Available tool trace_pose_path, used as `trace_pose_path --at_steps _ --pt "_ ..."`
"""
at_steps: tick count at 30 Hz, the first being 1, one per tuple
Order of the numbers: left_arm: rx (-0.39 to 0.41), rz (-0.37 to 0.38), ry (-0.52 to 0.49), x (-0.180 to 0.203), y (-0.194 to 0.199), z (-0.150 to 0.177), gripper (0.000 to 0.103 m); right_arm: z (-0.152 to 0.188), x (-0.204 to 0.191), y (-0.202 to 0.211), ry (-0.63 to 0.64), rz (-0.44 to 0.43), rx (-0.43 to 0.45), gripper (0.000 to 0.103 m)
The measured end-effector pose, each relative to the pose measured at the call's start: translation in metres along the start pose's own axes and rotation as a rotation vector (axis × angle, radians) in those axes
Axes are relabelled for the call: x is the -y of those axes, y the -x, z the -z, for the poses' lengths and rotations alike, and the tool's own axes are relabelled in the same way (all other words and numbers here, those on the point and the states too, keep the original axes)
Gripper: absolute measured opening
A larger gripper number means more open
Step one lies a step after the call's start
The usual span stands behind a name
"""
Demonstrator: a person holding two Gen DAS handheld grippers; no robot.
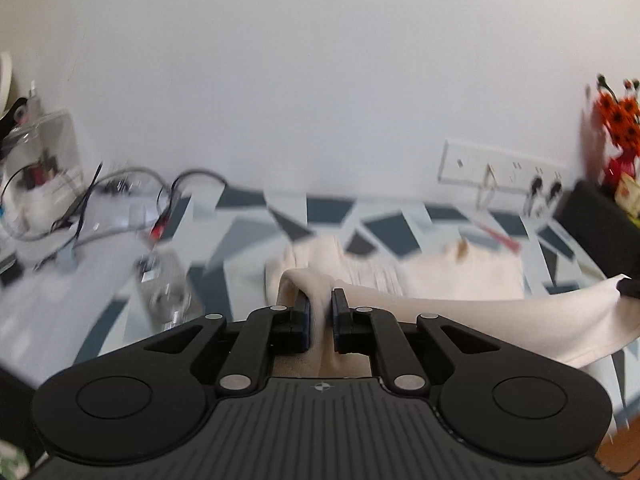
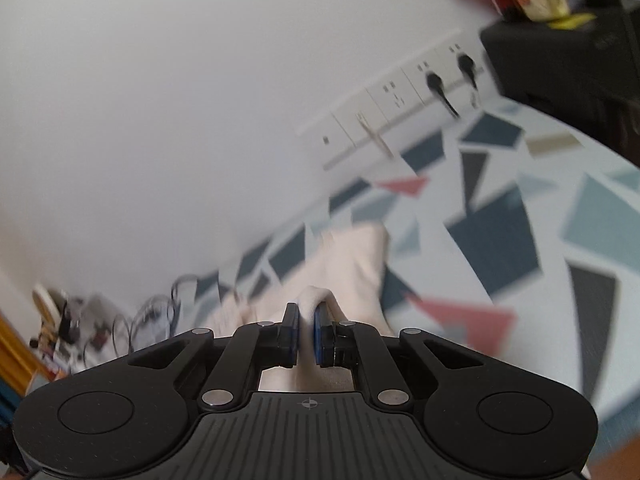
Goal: Fold clothes
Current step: 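Grasp the cardigan edge with both grippers and lift it, then hold the cardigan edge with both grippers and fold it over the body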
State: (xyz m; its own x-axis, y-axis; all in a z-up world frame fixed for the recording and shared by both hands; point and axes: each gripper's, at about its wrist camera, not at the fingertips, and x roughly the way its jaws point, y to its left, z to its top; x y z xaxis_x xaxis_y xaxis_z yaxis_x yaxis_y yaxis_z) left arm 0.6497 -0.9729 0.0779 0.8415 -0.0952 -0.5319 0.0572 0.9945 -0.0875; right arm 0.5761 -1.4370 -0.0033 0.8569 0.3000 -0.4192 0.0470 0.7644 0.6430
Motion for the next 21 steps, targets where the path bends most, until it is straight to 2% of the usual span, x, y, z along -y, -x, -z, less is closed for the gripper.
trace_pose_path --at_steps 3,6,9,12,16,21 --pt "-0.008 0.023 0.023 -0.014 -0.047 -0.024 0.010 -0.028 -0.011 -0.038 0.006 0.025 0.033 0.007" --pt "-0.048 0.042 0.037 -0.025 -0.100 -0.041 0.010 -0.049 -0.017 -0.083 0.018 0.076 0.037 0.007" --pt "-0.119 0.063 0.048 -0.031 -0.155 -0.042 0.010 -0.059 -0.015 -0.132 0.028 0.160 0.014 0.007" --pt "-0.199 0.081 0.045 -0.033 -0.206 -0.034 0.010 -0.055 0.004 -0.179 0.001 0.253 -0.032 0.007" --pt "-0.262 0.098 0.044 -0.039 -0.242 -0.020 0.010 -0.044 0.026 -0.227 -0.008 0.349 -0.076 0.007" --pt "-0.274 0.118 0.010 -0.039 -0.254 -0.015 0.011 -0.032 0.031 -0.244 0.019 0.386 -0.082 0.007"
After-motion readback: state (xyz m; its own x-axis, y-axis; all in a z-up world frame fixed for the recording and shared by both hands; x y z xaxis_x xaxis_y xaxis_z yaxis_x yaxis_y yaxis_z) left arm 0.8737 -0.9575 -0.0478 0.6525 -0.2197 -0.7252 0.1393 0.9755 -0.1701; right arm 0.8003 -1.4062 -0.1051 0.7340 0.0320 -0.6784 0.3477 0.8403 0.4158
